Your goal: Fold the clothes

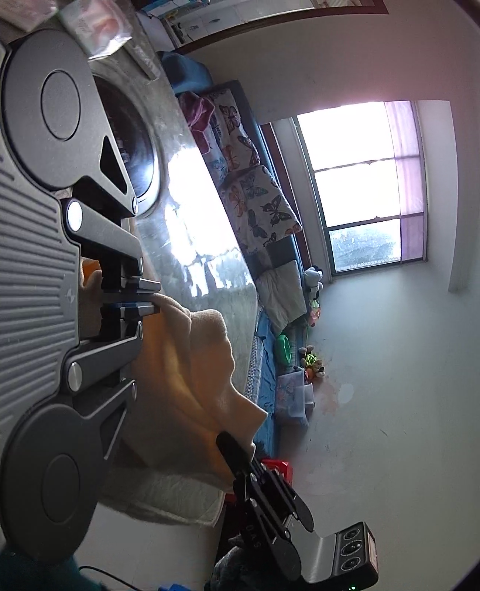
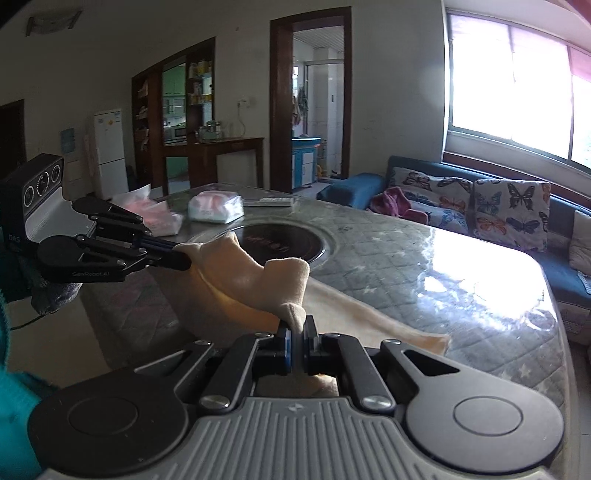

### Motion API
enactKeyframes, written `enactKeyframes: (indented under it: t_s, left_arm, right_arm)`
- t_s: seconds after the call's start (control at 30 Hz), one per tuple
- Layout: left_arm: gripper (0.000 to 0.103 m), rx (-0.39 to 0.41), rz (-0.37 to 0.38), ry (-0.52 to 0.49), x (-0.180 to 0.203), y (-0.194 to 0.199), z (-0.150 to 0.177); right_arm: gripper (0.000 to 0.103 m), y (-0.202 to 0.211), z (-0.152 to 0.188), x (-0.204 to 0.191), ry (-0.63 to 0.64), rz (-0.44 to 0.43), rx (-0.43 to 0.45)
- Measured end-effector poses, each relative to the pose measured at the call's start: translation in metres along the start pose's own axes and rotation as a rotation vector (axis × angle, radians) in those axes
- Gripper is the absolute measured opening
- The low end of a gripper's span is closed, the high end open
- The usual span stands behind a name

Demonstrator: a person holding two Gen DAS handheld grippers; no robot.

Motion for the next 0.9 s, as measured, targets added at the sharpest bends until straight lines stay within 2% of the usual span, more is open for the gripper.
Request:
enactKeyframes:
  t_s: [0.2, 0.3, 0.43, 0.5, 0.57, 0.6, 0.73, 0.77, 0.9]
  left_arm:
    - [0.005, -0.035, -0.001, 0.012, -0.04, -0.07, -0.014]
    - [0.005, -0.098, 0.0, 0.067, -0.063, -0.115, -0.004]
    - [0.008, -0.186, -0.018, 0.117, -0.079, -0.156, 0.024]
    - [0.011, -0.209, -0.038, 0.136, -0.085, -0.163, 0.034]
    - [0.019, -0.221, -0.061, 0.156, -0.092, -0.165, 0.04]
    - [0.02, -0.22, -0.075, 0.164, -0.096, -0.163, 0.039]
    - [0.019, -0.202, -0.116, 0.212, -0.107, -0.154, 0.032]
    - [0.018, -0.192, -0.107, 0.231, -0.105, -0.151, 0.027]
    - [0.017, -0.181, 0.0, 0.274, -0.076, -0.155, 0.011]
  right_arm:
    - [0.005, -0.05, -0.021, 0.047, -0.049, 0.052, -0.032]
    - [0.005, -0.09, -0.021, 0.076, -0.077, 0.096, -0.079]
    - [0.009, -0.148, 0.005, 0.104, -0.156, 0.136, -0.187]
    - [0.018, -0.165, 0.019, 0.112, -0.179, 0.16, -0.221]
    - [0.021, -0.17, 0.026, 0.117, -0.208, 0.17, -0.233]
    - [0.024, -0.168, 0.029, 0.12, -0.229, 0.178, -0.23]
    - [0.024, -0.155, 0.03, 0.13, -0.266, 0.218, -0.196]
    - [0.024, -0.152, 0.027, 0.13, -0.267, 0.227, -0.181]
    - [0.024, -0.155, 0.014, 0.123, -0.286, 0.17, -0.156]
Point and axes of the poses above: each gripper's, at about its wrist camera, not at the fingertips, and y roughly against the way its jaws point, x to its right, z to its underside, the point moved 10 cm from there along -y, roughly the way its jaws point, and after that the axes turned 7 degrees about z, right-handed, at the moved point
